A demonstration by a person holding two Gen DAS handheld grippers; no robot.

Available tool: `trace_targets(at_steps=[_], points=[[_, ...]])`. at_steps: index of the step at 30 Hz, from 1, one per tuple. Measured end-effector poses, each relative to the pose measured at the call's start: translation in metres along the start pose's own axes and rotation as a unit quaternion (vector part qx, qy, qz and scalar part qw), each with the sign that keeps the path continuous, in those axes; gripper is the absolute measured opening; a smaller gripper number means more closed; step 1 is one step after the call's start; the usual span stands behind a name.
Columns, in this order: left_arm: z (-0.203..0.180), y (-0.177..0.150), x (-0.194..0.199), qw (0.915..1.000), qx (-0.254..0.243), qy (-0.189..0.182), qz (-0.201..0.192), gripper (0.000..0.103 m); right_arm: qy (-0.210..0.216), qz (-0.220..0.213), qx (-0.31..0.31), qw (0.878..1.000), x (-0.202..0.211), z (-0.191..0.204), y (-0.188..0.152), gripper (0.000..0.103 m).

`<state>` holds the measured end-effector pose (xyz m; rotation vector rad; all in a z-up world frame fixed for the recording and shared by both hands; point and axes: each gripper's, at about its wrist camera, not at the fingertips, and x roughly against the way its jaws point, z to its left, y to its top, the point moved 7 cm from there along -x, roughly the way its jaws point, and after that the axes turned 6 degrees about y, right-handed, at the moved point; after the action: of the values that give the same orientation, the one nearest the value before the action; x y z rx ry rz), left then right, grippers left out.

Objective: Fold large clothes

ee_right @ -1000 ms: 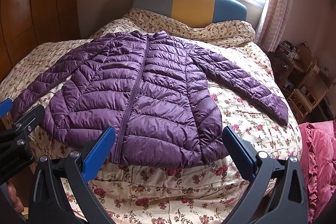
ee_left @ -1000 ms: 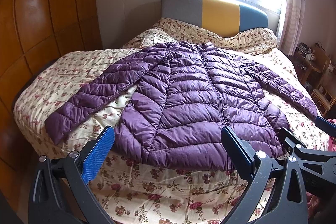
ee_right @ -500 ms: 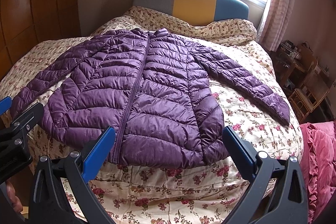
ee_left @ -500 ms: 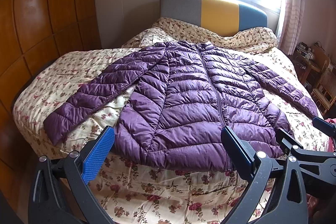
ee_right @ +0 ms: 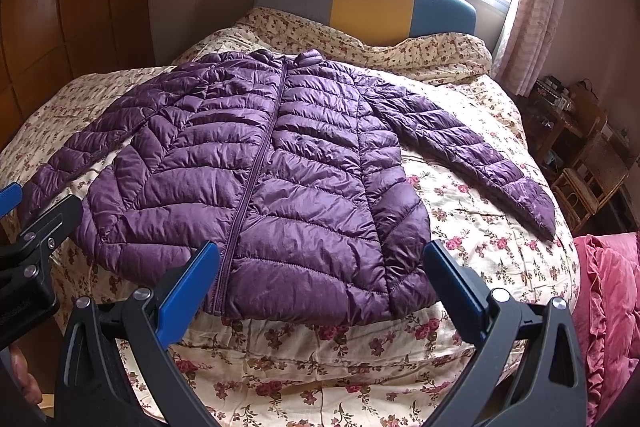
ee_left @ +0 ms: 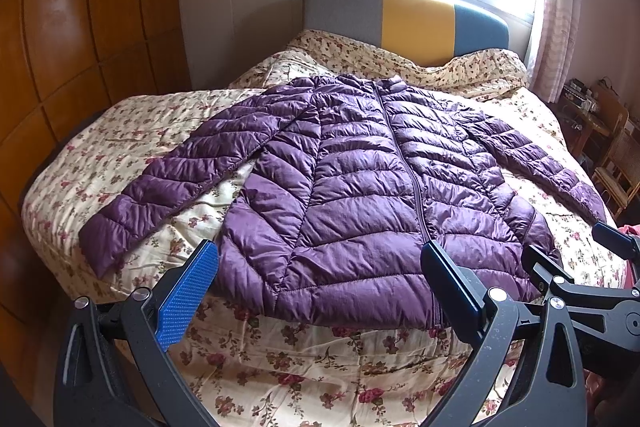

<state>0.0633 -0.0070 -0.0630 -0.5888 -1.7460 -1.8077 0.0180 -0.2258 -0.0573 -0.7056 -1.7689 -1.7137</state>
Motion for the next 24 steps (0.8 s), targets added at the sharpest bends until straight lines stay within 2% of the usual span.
trace_targets(at_steps=[12,15,17,20,24], points=[[-0.01,0.005,-0.03,0.9995,-0.011,-0.007,0.028,0.1,0.001,0.026,-0.012,1.0,-0.034,-0.019,0.005,0.101],[-0.018,0.011,-0.048,0.9987,-0.005,-0.038,0.035,0.1,0.009,0.042,-0.032,0.999,-0.052,-0.036,0.004,0.101],[-0.024,0.015,-0.064,0.9967,0.002,-0.068,0.044,0.1,0.018,0.06,-0.068,0.996,-0.071,-0.063,0.0,0.101],[-0.034,0.022,-0.093,0.9959,-0.002,-0.067,0.061,0.1,0.004,0.088,-0.128,0.988,-0.098,-0.116,-0.006,0.1],[-0.049,0.036,-0.13,0.9959,-0.029,-0.054,0.066,0.1,-0.062,0.101,-0.184,0.976,-0.123,-0.209,-0.01,0.095]])
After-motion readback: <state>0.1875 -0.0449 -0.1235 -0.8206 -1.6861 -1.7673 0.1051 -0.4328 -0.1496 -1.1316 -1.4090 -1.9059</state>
